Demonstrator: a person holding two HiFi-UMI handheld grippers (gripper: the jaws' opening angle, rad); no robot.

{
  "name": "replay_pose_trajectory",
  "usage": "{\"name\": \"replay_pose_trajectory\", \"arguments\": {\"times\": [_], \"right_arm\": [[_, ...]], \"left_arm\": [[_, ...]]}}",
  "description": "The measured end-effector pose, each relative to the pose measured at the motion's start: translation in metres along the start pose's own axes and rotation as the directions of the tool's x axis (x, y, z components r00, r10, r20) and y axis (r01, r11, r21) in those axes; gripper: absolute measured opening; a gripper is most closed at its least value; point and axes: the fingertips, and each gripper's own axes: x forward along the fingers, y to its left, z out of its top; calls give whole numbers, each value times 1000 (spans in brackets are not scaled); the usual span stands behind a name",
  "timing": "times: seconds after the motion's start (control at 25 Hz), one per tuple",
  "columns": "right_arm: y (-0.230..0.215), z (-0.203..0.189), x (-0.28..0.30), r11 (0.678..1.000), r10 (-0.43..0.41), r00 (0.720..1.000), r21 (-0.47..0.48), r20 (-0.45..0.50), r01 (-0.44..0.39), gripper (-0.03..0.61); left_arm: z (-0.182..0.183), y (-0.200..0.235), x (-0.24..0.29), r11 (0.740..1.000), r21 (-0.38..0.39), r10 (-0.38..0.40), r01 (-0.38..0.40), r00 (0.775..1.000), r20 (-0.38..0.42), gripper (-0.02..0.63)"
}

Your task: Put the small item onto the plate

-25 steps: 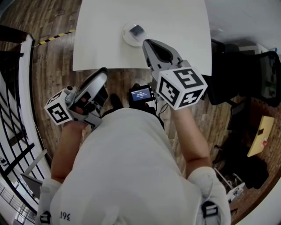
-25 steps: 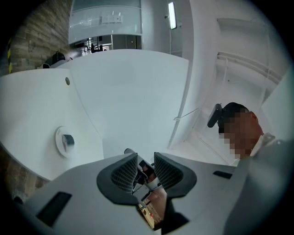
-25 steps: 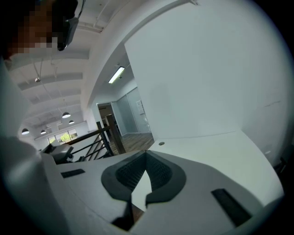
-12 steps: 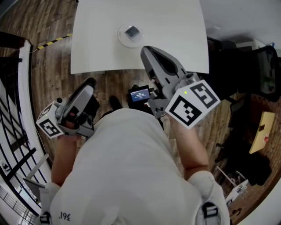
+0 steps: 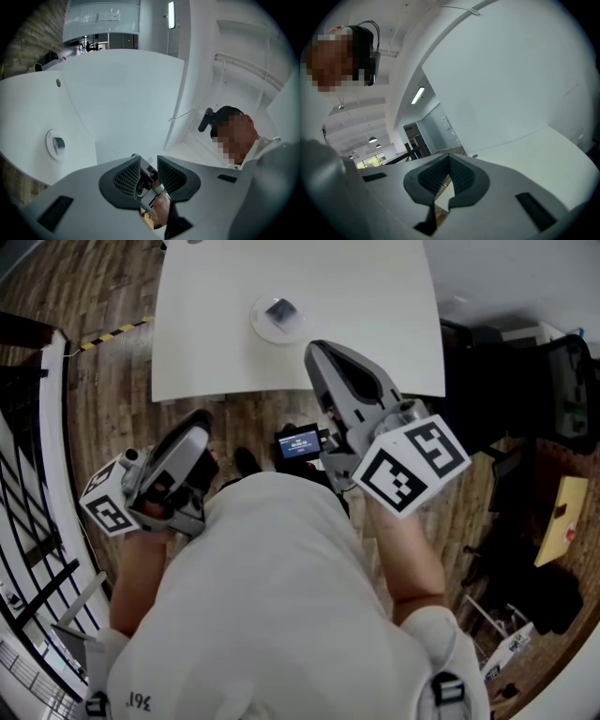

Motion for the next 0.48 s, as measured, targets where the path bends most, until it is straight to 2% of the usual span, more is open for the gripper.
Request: {"name": "replay_pose_trajectory", "arguments": {"times": [0.48], "right_arm": [[-2, -5, 0, 1000, -21, 1000, -11, -11, 21, 0]], "left_arm": [[-3, 1, 1, 1000, -17, -8, 8, 1000, -28, 110]]}}
